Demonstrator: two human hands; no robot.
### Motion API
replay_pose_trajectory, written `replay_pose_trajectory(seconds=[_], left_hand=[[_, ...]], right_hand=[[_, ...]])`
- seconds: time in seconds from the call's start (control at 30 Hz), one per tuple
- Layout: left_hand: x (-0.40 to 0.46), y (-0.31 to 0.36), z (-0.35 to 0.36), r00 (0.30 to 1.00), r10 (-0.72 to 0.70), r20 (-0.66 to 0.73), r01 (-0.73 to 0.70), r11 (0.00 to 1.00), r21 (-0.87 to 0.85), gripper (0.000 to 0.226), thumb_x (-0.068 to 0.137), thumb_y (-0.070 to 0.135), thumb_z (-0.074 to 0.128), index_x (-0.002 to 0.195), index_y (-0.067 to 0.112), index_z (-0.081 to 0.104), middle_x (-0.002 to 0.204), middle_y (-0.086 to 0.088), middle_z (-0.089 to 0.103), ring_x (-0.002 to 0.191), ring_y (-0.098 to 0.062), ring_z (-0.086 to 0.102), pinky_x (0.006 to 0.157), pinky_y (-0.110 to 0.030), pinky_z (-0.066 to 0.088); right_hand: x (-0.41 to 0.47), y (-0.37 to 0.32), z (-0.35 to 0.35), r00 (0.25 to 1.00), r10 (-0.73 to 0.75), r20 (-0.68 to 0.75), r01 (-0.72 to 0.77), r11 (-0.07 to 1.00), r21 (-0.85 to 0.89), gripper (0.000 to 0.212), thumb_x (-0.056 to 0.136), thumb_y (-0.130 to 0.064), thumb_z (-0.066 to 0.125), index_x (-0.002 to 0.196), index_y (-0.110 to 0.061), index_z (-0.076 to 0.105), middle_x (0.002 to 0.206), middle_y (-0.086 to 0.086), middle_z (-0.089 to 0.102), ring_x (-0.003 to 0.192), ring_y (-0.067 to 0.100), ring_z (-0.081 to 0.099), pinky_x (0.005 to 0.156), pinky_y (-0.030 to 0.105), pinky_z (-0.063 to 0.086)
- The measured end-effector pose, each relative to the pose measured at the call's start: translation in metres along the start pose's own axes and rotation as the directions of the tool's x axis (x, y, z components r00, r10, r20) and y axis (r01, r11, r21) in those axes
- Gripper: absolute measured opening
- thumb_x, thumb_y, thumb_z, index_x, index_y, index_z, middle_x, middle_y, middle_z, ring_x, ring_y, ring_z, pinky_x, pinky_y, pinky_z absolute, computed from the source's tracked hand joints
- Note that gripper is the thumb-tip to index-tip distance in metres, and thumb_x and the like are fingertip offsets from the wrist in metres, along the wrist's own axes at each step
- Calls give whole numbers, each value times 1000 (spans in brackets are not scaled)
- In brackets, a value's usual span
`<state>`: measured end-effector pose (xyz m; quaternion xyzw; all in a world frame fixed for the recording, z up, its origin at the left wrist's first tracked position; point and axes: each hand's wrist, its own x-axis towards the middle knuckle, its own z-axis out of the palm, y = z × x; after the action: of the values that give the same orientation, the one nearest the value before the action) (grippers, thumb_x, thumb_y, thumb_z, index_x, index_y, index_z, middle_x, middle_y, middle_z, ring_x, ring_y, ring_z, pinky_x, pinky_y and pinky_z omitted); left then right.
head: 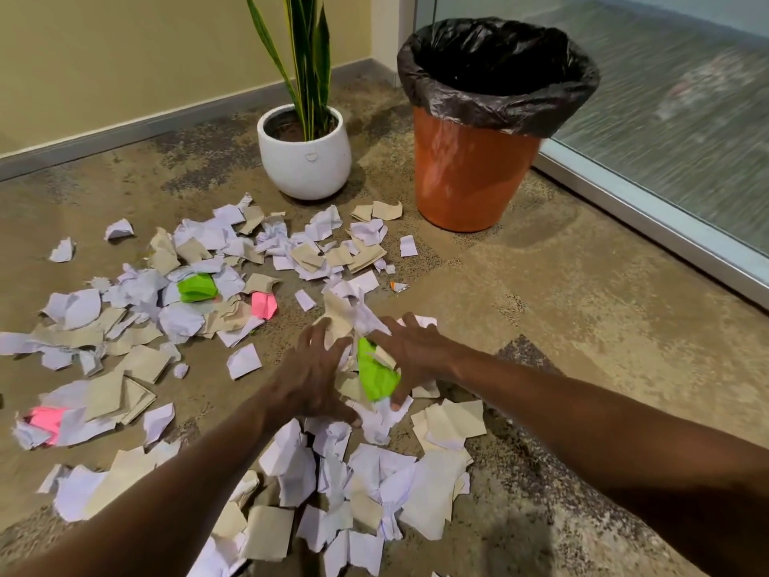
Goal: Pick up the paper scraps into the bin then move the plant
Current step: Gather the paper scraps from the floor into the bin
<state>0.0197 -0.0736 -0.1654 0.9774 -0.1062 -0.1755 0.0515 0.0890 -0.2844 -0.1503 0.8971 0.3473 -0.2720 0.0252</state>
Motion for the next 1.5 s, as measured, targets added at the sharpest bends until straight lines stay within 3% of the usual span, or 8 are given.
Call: replay_pose_trajectory(seconds=[0.43,0.57,0.67,0.73,1.03,1.17,1.37,1.5], left_hand=[[11,-25,-10,859,-306,-411,97,885,-456,39,68,-10,77,105,-4,67,108,-23,66,103,-39,62,81,-28,38],[7,-32,-19,803,-443,-399,165,808,-566,37,72,-9,75,106,6,71,114,-12,70,106,-28,64,83,-24,42],[2,-31,-24,771,-530,-354,160,698,-698,30,77,-4,73,102,12,74,110,-7,72,75,-14,65,60,-8,43],[-4,-30,-26,764,-571,-298,127,588,-799,27,80,-3,68,100,13,75,104,-9,74,60,-15,63,48,-18,45],[-20,-18,-44,709,-692,-132,90,275,-957,22,85,-5,65,96,11,74,96,-13,72,65,-29,67,43,-24,47],[-24,-8,-61,710,-689,-146,24,231,-973,17,85,2,69,80,17,71,74,-9,67,35,-7,54,30,-13,32],[-20,1,-89,732,-677,-69,-3,98,-995,14,84,11,75,97,6,75,93,-17,73,75,-27,64,63,-31,47],[-10,16,-116,748,-663,26,-41,-85,-996,14,87,3,69,101,5,72,84,-7,74,71,-22,71,55,-27,51]], right_hand=[[5,-7,3,949,96,-301,19,933,359,49,77,-16,81,119,2,64,123,25,61,119,36,56,85,34,42],[6,0,-2,942,163,-295,-9,888,461,21,70,-7,80,87,3,71,90,20,72,84,29,68,62,32,42],[2,5,-8,945,188,-267,-25,857,515,14,69,-6,80,80,-2,71,83,16,73,69,18,61,54,23,36],[-2,6,-15,947,193,-255,-27,843,537,13,69,-9,81,77,-4,71,82,14,73,68,16,59,51,19,33],[-28,18,-62,947,247,-203,-8,654,757,30,71,-1,82,93,-12,64,80,1,69,70,19,62,56,21,45],[-40,23,-82,946,266,-184,12,540,842,35,71,3,81,98,-10,63,73,9,63,62,21,54,55,29,43],[-57,30,-99,924,329,-197,33,442,896,26,68,4,81,77,-16,67,74,19,68,66,26,56,57,32,43],[-70,31,-118,895,368,-252,118,350,929,30,72,12,77,93,-8,71,106,39,64,87,39,62,76,48,50]])
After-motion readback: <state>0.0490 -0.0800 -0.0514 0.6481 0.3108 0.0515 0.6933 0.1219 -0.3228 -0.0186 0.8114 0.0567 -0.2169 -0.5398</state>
